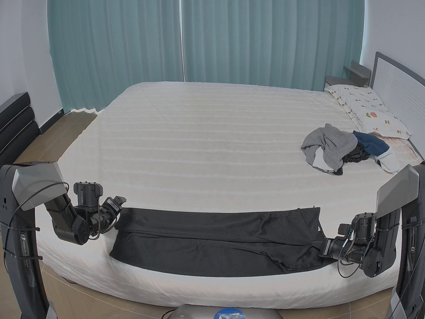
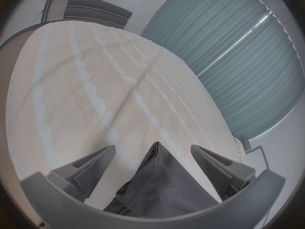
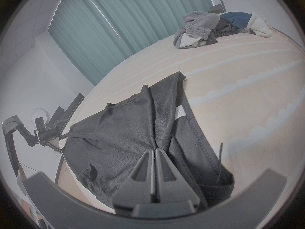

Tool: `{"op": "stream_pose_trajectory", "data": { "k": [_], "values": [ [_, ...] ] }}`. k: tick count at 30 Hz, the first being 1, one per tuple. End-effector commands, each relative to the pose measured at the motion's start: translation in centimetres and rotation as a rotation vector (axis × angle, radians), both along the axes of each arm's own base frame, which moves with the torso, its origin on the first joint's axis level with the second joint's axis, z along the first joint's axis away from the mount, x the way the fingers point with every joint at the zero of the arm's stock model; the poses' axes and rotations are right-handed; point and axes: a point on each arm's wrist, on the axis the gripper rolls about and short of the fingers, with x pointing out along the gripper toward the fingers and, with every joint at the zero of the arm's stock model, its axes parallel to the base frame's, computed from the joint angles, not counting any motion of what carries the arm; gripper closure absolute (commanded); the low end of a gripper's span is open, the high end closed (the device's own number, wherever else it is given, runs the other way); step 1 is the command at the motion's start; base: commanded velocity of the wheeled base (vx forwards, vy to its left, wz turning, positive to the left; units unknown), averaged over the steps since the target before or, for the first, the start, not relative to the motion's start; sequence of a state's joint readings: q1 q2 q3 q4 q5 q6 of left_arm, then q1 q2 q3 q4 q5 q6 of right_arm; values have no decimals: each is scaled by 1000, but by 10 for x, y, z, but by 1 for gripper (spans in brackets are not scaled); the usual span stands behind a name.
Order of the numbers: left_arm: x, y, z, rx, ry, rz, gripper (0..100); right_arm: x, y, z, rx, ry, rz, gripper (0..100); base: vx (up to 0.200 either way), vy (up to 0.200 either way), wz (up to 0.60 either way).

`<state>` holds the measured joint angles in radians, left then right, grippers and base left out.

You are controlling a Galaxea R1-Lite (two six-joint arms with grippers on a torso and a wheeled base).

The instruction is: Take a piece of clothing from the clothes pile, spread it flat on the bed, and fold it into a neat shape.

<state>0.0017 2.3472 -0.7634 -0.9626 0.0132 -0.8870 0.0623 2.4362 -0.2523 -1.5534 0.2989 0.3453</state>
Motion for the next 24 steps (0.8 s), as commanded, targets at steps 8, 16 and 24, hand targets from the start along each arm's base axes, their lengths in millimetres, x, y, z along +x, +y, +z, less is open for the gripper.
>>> {"op": "stream_pose_trajectory", "data": {
  "k": [8,16,24],
  "values": [
    [-12,0,16,18,-8,-50,0,3,-8,13,34,-42,-49,0,0,0,0],
    [-37,-2,6,105,72,-233,0,-5,-12,37,225,-17,-190,0,0,0,0],
    [-42,-6,0,170,80,-359,0,-19,-17,31,291,74,-241,0,0,0,0]
  ]
}}
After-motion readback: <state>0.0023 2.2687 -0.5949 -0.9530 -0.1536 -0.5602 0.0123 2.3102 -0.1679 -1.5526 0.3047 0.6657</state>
